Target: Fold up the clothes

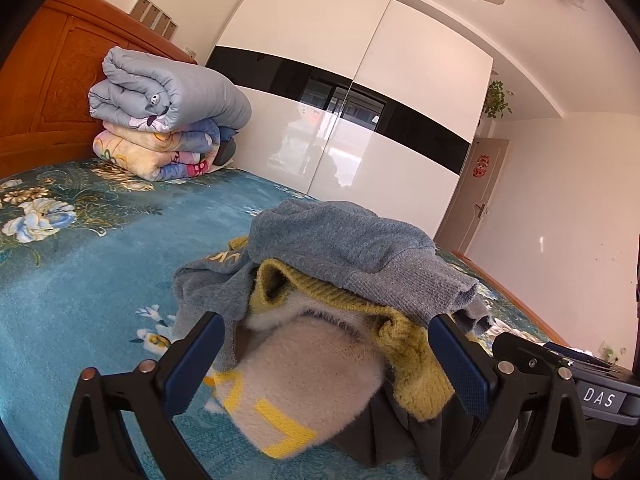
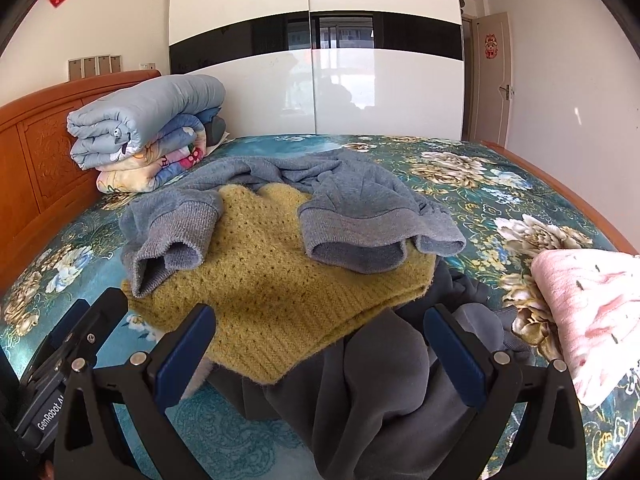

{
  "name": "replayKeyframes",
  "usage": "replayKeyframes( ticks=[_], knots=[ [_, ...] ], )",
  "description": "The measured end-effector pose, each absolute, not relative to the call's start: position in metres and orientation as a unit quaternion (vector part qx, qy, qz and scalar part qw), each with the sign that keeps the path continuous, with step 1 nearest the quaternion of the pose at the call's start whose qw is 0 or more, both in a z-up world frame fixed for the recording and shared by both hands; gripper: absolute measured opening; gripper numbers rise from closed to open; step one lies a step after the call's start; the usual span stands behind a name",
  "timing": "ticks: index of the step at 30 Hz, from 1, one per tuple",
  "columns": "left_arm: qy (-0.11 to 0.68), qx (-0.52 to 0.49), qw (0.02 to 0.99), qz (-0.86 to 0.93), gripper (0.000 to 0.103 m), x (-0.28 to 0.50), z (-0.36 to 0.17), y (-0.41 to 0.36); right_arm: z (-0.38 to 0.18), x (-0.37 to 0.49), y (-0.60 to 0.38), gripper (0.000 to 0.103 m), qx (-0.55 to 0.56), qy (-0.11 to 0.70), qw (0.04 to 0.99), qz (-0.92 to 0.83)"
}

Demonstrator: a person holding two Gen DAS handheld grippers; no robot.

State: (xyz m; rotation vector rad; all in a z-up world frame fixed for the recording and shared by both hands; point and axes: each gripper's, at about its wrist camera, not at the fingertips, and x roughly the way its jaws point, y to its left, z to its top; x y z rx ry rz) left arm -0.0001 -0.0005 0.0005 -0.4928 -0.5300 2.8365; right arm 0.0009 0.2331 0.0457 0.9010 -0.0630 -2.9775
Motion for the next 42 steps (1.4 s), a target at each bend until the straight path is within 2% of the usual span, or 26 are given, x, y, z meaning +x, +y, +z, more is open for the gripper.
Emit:
replayKeyframes(
  ticks=[26, 36, 38, 39, 40, 41, 42],
  knots=[
    [-0.180, -0.167, 0.114, 0.963, 0.103, 0.001, -0.001, -0.004, 0.059, -0.013, 0.237, 0.103, 0.285, -0.013, 0.018, -0.958],
    [-0.203, -0.159, 0.111, 0.960, 0.103, 0.003, 0.002, -0.016, 0.070, -0.109, 0.231, 0.102, 0.306, 0.009, -0.028, -0.952],
    [-0.205, -0.157, 0.110, 0.960, 0.103, 0.004, 0.002, -0.017, 0.064, -0.124, 0.224, 0.091, 0.322, 0.019, -0.030, -0.946],
    [-0.207, -0.155, 0.111, 0.960, 0.103, 0.004, 0.002, -0.018, 0.058, -0.132, 0.222, 0.075, 0.336, 0.026, -0.036, -0.941],
    [-0.209, -0.154, 0.112, 0.959, 0.103, 0.004, 0.003, -0.018, 0.051, -0.139, 0.222, 0.055, 0.353, 0.029, -0.043, -0.934],
    [-0.209, -0.153, 0.112, 0.959, 0.103, 0.004, 0.003, -0.019, 0.046, -0.142, 0.224, 0.047, 0.364, 0.018, -0.041, -0.930],
    [-0.214, -0.150, 0.114, 0.958, 0.103, 0.004, 0.003, -0.019, 0.043, -0.143, 0.228, 0.025, 0.371, 0.000, -0.034, -0.928]
  ],
)
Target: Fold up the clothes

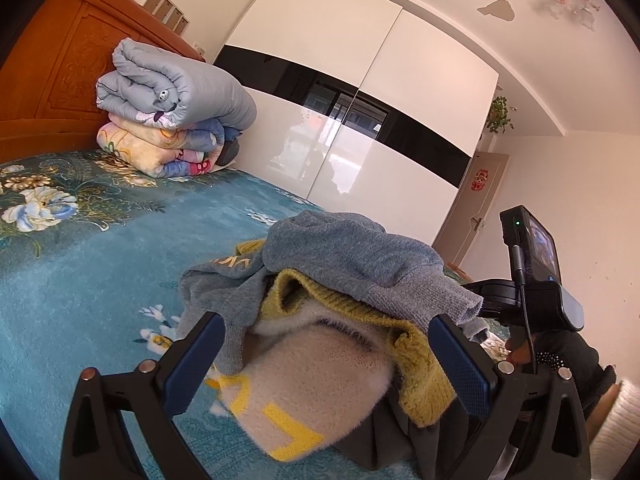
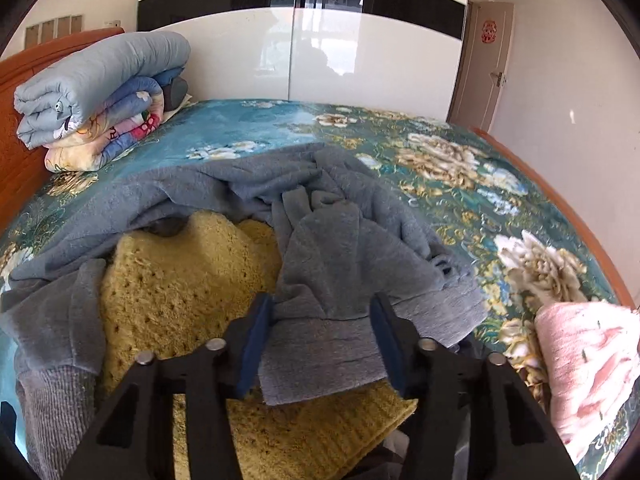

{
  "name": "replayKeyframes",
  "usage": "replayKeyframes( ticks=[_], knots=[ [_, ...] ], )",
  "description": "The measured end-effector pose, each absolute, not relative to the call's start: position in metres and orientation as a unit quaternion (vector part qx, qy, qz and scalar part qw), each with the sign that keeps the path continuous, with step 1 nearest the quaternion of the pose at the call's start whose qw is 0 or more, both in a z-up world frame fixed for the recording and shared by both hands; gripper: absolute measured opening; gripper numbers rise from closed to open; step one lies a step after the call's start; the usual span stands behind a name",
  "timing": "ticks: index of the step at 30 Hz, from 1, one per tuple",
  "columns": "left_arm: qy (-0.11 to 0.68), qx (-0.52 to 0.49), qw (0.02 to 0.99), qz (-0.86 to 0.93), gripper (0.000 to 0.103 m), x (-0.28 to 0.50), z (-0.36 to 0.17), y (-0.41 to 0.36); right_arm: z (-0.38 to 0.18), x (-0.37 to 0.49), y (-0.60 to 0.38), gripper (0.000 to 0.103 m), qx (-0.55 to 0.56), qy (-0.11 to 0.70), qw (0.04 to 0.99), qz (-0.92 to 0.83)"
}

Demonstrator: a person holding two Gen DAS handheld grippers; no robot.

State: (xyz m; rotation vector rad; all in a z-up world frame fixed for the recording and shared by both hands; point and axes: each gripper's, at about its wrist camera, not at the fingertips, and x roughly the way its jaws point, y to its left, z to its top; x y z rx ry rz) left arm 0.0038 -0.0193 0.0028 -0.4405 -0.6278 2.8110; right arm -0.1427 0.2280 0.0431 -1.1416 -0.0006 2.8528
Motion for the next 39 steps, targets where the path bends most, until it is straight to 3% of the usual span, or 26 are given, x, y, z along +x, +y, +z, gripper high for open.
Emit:
replayKeyframes(
  ticks=[1, 4, 12, 24, 25, 26, 29, 34, 36, 39],
  knots=[
    [-0.213, -0.149, 0.113, 0.959, 0.103, 0.004, 0.002, -0.020, 0.043, -0.140, 0.231, 0.012, -0.371, 0.010, 0.039, 0.928],
    [-0.223, -0.158, 0.126, 0.954, 0.103, 0.003, -0.001, -0.022, 0.069, -0.114, 0.230, 0.008, -0.329, -0.019, 0.053, 0.943],
    [-0.243, -0.206, 0.127, 0.939, 0.103, 0.024, -0.014, -0.029, 0.171, -0.015, 0.254, 0.007, -0.260, -0.086, 0.019, 0.962],
    [-0.283, -0.306, 0.177, 0.892, 0.103, 0.059, -0.018, -0.054, 0.222, 0.158, 0.288, 0.007, -0.156, -0.049, -0.069, 0.984],
    [-0.284, -0.313, 0.174, 0.889, 0.103, 0.057, -0.015, -0.053, 0.227, 0.171, 0.294, 0.000, -0.140, -0.047, -0.064, 0.987],
    [-0.280, -0.315, 0.174, 0.890, 0.103, 0.054, -0.012, -0.051, 0.232, 0.182, 0.301, 0.000, -0.127, -0.044, -0.055, 0.989],
    [-0.282, -0.323, 0.182, 0.885, 0.103, 0.042, -0.001, -0.043, 0.223, 0.187, 0.324, 0.000, -0.149, -0.023, -0.037, 0.988],
    [-0.304, -0.338, 0.212, 0.865, 0.103, 0.018, 0.020, -0.028, 0.159, 0.173, 0.335, 0.000, -0.240, 0.006, -0.062, 0.969],
    [-0.289, -0.337, 0.220, 0.869, 0.103, 0.006, 0.035, -0.016, 0.131, 0.170, 0.331, 0.000, -0.265, 0.019, -0.078, 0.961],
    [-0.202, -0.321, 0.205, 0.902, 0.103, -0.005, 0.064, 0.015, 0.093, 0.162, 0.324, 0.000, -0.296, 0.037, -0.101, 0.949]
  ],
)
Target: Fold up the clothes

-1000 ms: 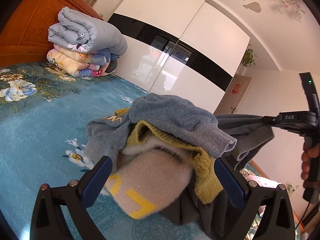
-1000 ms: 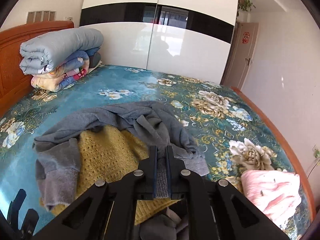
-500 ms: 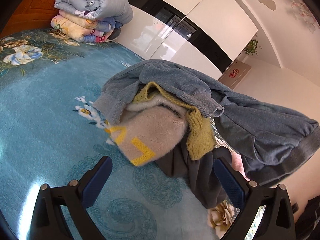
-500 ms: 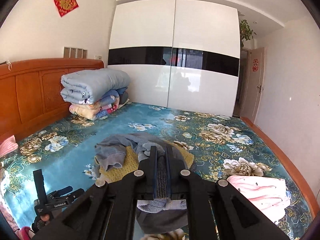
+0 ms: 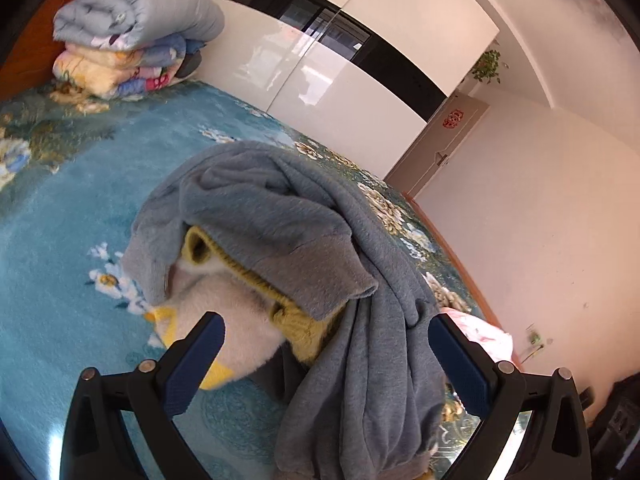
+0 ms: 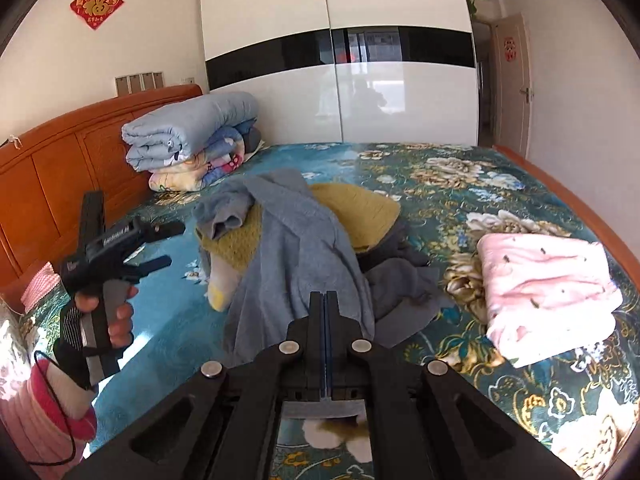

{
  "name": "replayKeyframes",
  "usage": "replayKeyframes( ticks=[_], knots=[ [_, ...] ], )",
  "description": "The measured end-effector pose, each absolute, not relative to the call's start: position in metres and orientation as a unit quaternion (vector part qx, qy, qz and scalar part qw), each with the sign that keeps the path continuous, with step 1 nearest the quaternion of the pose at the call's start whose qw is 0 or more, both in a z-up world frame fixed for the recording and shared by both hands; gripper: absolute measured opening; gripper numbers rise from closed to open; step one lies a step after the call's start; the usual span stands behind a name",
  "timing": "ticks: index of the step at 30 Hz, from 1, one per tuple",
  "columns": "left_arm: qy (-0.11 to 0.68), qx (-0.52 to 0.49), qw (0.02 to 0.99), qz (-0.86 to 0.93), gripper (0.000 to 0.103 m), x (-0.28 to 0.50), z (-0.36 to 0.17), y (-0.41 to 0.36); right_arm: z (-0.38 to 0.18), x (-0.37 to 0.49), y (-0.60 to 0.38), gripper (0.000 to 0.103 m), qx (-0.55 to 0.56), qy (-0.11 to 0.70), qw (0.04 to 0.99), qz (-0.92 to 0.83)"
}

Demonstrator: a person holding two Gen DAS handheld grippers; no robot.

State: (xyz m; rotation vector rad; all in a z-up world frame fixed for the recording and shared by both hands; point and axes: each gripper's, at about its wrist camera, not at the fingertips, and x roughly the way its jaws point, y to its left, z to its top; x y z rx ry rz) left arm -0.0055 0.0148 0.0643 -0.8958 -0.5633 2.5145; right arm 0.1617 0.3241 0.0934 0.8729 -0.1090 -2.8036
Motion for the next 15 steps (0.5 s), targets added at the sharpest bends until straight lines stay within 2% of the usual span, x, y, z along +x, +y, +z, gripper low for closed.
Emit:
replayKeyframes(
  ticks=[2, 4, 5, 10, 12, 14, 15],
  knots=[
    [-0.122, -0.311, 0.192, 0.923, 0.103, -0.009, 0.077, 0.043, 0.071, 0.160, 0.325, 0.012, 0.311, -0.054, 0.106, -0.943],
    [-0.059, -0.309, 0.182, 0.932, 0.103, -0.014, 0.081, 0.069, 0.053, 0.157, 0.329, 0.044, 0.323, -0.081, 0.111, -0.936],
    [-0.041, -0.310, 0.174, 0.934, 0.103, -0.017, 0.080, 0.076, 0.046, 0.158, 0.332, 0.047, 0.326, -0.096, 0.114, -0.933],
    [0.021, -0.313, 0.126, 0.941, 0.100, -0.034, 0.073, 0.098, 0.023, 0.164, 0.348, 0.047, 0.342, -0.132, 0.101, -0.925],
    [0.038, -0.318, 0.103, 0.942, 0.087, -0.039, 0.068, 0.098, 0.016, 0.168, 0.356, 0.047, 0.347, -0.148, 0.095, -0.921],
    [0.034, -0.320, 0.100, 0.941, 0.062, -0.042, 0.064, 0.095, 0.009, 0.173, 0.361, 0.047, 0.349, -0.161, 0.090, -0.919],
    [0.032, -0.322, 0.099, 0.941, 0.056, -0.043, 0.062, 0.093, 0.006, 0.175, 0.363, 0.047, 0.351, -0.168, 0.089, -0.917]
  ],
)
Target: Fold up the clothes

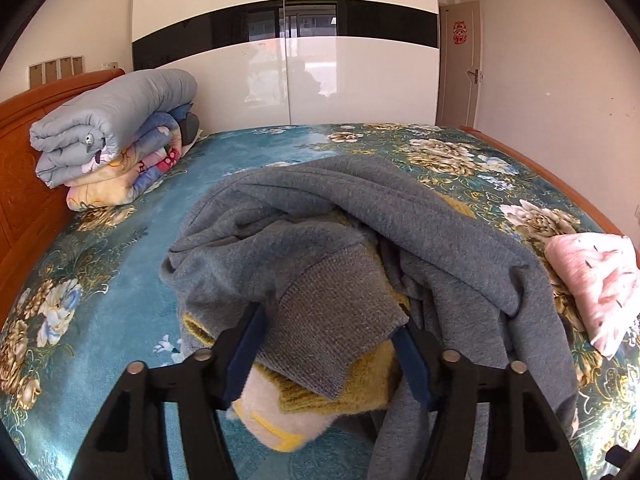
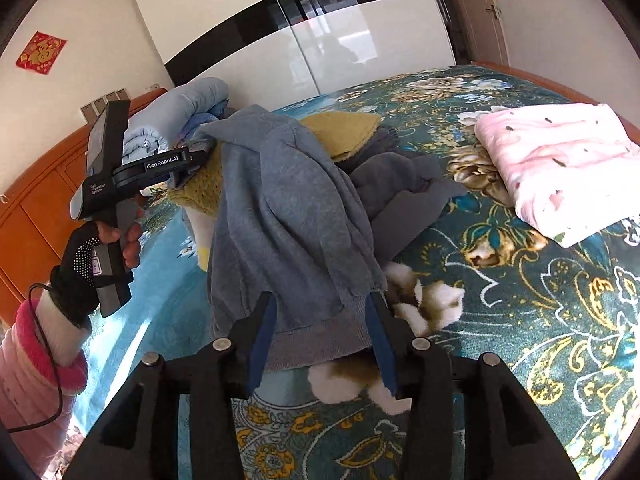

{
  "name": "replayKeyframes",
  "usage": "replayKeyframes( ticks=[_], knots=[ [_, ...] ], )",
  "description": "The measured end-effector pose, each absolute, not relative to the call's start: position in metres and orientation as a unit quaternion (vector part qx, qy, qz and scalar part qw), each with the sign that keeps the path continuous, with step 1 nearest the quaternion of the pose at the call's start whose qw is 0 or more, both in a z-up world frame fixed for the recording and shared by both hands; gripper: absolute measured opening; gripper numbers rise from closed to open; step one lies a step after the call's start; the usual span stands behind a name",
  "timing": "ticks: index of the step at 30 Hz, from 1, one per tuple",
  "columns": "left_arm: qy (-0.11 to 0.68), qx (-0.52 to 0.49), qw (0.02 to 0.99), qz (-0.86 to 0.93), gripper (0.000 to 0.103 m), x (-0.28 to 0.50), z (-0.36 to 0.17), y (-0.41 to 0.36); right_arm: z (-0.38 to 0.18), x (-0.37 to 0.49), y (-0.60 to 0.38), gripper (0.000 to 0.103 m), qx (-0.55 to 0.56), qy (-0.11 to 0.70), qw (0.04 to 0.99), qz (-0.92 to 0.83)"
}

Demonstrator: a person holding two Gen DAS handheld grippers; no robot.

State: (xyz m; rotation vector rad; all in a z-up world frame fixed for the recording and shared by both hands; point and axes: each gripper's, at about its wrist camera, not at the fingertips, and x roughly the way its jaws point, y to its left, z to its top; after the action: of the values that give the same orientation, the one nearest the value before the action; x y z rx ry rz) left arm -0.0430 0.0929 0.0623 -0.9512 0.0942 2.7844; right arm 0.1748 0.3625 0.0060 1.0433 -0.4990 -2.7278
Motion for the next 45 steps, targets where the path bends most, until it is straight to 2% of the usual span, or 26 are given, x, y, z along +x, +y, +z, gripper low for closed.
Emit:
replayKeyframes(
  ticks=[1, 4, 7, 9, 13, 22, 24, 32, 38, 41, 45],
  knots=[
    [0.030, -0.323, 0.097, 0.941, 0.047, -0.044, 0.060, 0.091, 0.003, 0.176, 0.364, 0.047, 0.353, -0.174, 0.089, -0.915],
    [-0.007, -0.321, 0.112, 0.940, 0.030, -0.043, 0.067, 0.080, -0.001, 0.180, 0.364, 0.047, 0.354, -0.190, 0.088, -0.911],
    [-0.020, -0.304, 0.112, 0.946, 0.017, -0.032, 0.082, 0.068, -0.001, 0.181, 0.361, 0.047, 0.354, -0.199, 0.091, -0.909],
    [-0.022, -0.285, 0.101, 0.953, 0.011, -0.022, 0.093, 0.054, 0.000, 0.183, 0.358, 0.047, 0.354, -0.199, 0.094, -0.909],
    [-0.061, -0.249, 0.081, 0.963, 0.009, 0.001, 0.117, 0.006, -0.002, 0.186, 0.350, 0.047, 0.360, -0.206, 0.103, -0.904],
    [-0.121, -0.164, 0.022, 0.979, 0.008, 0.092, 0.164, -0.175, -0.001, 0.186, 0.321, 0.047, 0.369, -0.200, 0.115, -0.901],
    [-0.114, -0.158, -0.012, 0.981, 0.002, 0.112, 0.159, -0.211, 0.001, 0.183, 0.322, 0.047, 0.365, -0.205, 0.106, -0.902],
    [-0.152, -0.252, -0.127, 0.947, 0.003, 0.142, 0.064, -0.326, -0.006, 0.153, 0.326, 0.047, 0.393, -0.192, 0.066, -0.897],
    [-0.214, -0.333, -0.121, 0.910, 0.003, 0.149, -0.011, -0.359, -0.012, 0.140, 0.314, 0.047, 0.402, -0.241, 0.100, -0.878],
    [-0.231, -0.353, -0.120, 0.899, 0.003, 0.154, -0.033, -0.362, -0.016, 0.139, 0.301, 0.047, 0.406, -0.267, 0.141, -0.863],
    [-0.243, -0.358, -0.109, 0.895, 0.005, 0.157, -0.036, -0.361, -0.027, 0.131, 0.283, 0.048, 0.415, -0.313, 0.168, -0.838]
  ],
)
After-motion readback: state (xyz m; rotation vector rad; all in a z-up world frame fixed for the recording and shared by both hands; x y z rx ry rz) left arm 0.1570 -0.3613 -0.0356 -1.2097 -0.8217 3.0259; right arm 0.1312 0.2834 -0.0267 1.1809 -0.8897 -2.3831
